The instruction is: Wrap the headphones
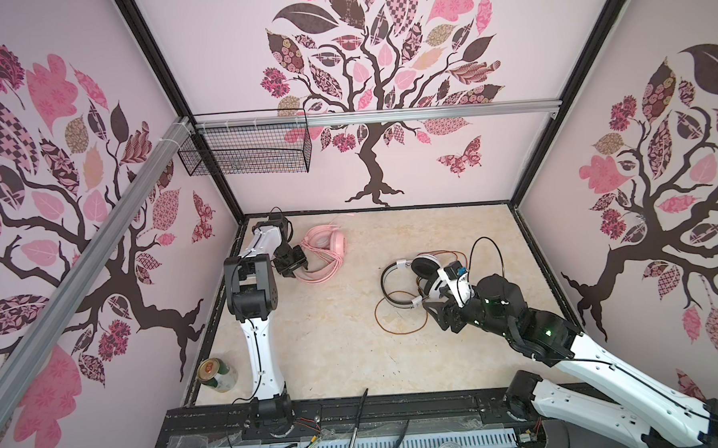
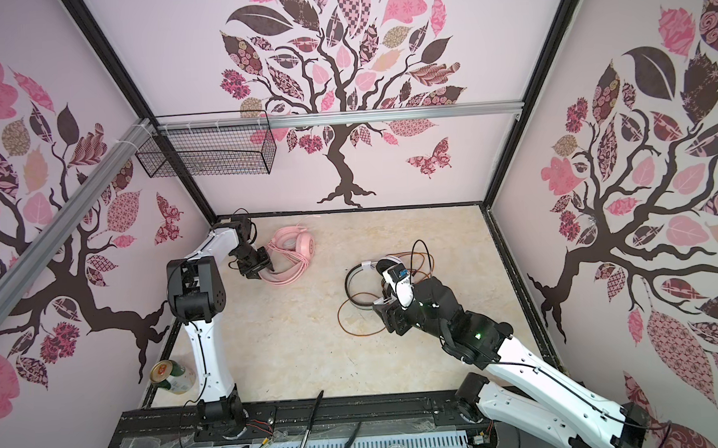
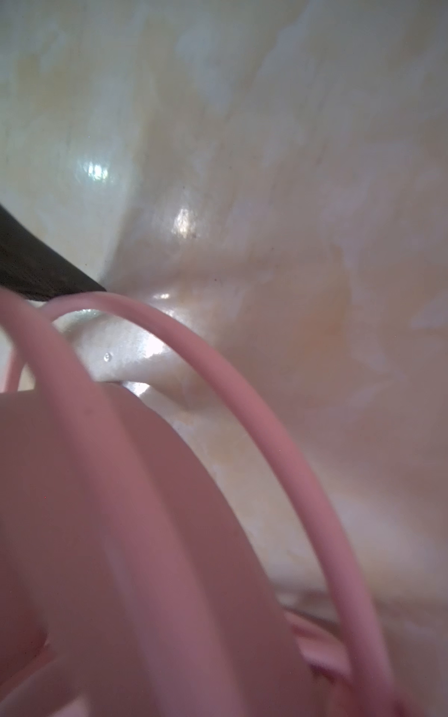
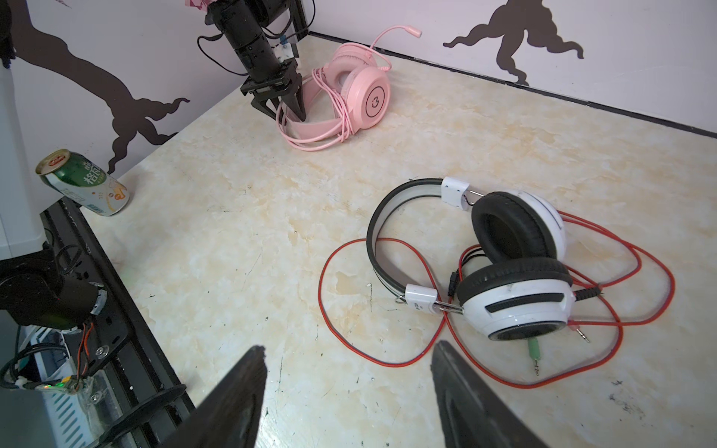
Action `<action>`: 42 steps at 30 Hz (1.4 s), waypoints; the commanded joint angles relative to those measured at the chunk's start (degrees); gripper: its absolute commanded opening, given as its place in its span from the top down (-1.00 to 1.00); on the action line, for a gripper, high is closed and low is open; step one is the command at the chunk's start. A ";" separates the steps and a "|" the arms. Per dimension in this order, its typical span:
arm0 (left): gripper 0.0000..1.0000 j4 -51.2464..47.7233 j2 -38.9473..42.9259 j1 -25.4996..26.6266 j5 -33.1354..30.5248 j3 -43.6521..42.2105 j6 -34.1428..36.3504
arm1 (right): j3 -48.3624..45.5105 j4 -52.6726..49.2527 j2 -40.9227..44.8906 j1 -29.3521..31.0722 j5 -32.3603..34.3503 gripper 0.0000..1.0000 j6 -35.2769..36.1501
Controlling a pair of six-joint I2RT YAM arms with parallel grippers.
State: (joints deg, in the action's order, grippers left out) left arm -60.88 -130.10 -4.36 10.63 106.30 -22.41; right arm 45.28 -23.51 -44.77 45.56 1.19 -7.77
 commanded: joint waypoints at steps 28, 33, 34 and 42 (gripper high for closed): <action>-0.39 20.12 44.77 14.27 -2.80 -23.97 1.93 | 22.71 6.65 -25.59 -15.76 -18.16 -0.53 -23.09; -0.38 19.80 45.44 14.33 -3.75 -24.47 2.38 | 30.33 6.40 -30.71 -19.86 -6.69 -0.59 -26.49; -0.37 19.81 45.68 14.44 -4.06 -24.76 2.45 | 33.47 4.37 -32.29 -20.31 -4.21 -0.59 -26.99; -0.37 19.76 47.18 15.90 -5.24 -24.96 3.09 | 58.15 -10.84 -45.67 -27.01 -5.44 -0.60 -35.12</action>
State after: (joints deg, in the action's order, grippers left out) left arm -42.04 -84.55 10.96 6.24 82.59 -20.53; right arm 96.23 -26.28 -86.76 19.57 -5.96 -39.66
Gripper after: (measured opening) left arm 0.688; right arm 0.798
